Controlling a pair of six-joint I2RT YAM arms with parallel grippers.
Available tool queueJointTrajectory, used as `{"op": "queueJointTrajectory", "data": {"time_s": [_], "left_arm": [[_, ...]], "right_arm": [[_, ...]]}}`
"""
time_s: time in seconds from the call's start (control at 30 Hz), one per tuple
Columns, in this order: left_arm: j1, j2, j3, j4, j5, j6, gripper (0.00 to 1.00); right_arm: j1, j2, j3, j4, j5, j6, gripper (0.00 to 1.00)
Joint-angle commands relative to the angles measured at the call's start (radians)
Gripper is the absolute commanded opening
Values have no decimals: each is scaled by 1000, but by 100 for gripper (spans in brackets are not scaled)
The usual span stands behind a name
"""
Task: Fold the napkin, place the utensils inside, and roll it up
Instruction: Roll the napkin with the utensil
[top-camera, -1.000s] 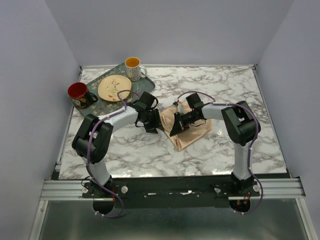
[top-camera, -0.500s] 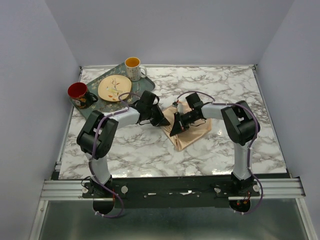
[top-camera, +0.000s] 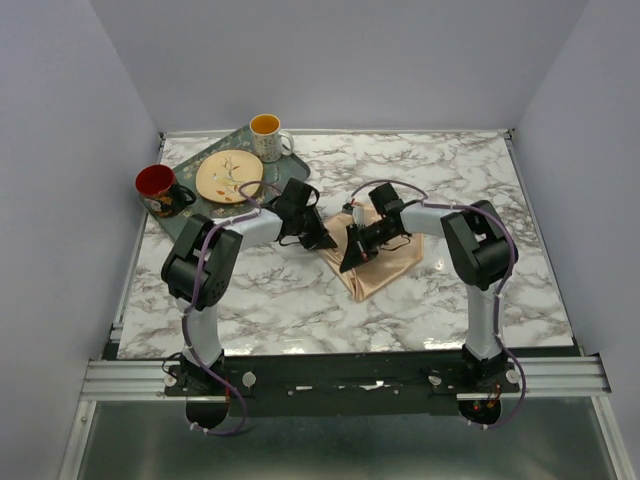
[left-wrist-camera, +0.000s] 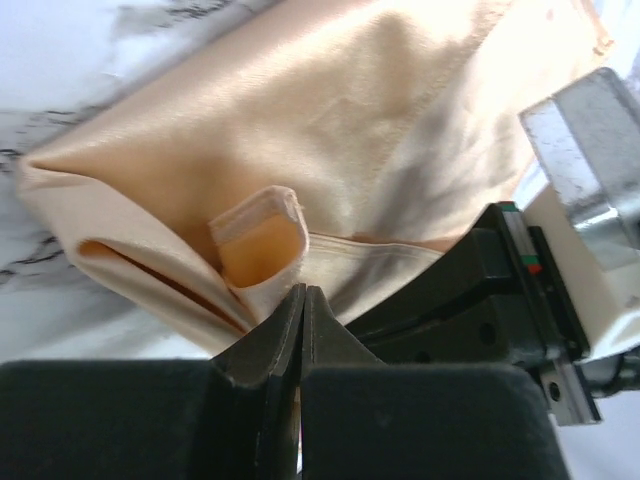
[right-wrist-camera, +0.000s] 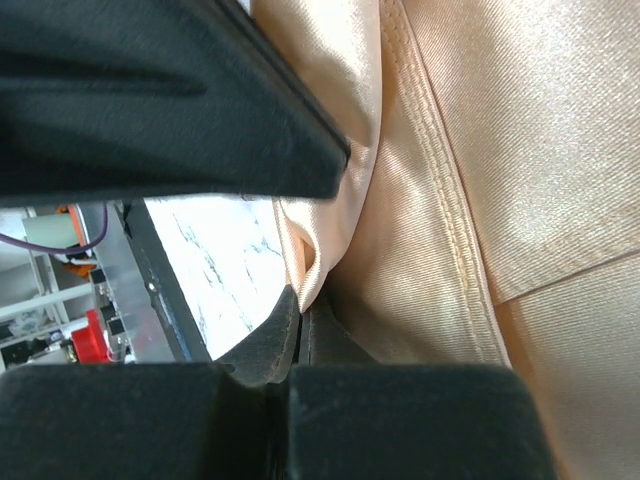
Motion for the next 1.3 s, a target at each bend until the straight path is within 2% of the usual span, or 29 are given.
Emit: {"op": "queueJointTrajectory", "data": {"time_s": [0.0,0.13,0.3,0.4,0.47,0.53,0.8,0.87,0.93,1.03,1.17,1.27], "left_arm": [[28,27,30,-81,-58,96,8],[45,42,58,-133,-102,160,8],[52,56,199,-257,-159,295,10],[52,38,270,-327,-183,372,18],[51,6,271,-331,-194,419,27],[49,-51,264,-345,-208,453,31],[34,-233,136,-411,-111,714,48],[22,-273,112,-420,-148,772,59],[16,-321,95,-417,-215,782,66],[-21,-333,84,-402,-231,815,66],[-157,-297,93,-400,-330,918,65],[-196,-275,61,-345,-302,933,61]], "right_arm": [[2,48,40,-90,126,-62,0],[2,51,51,-119,143,-62,1],[2,48,51,-140,155,-91,0],[2,62,74,-160,161,-99,1],[0,69,86,-168,155,-103,0],[0,71,91,-171,152,-106,1],[-15,74,112,-231,125,-165,0],[-20,88,143,-286,131,-200,1],[-24,106,178,-327,117,-247,0],[-35,126,212,-412,105,-306,1],[-50,125,221,-444,74,-330,0],[-50,117,207,-421,83,-317,1]]}}
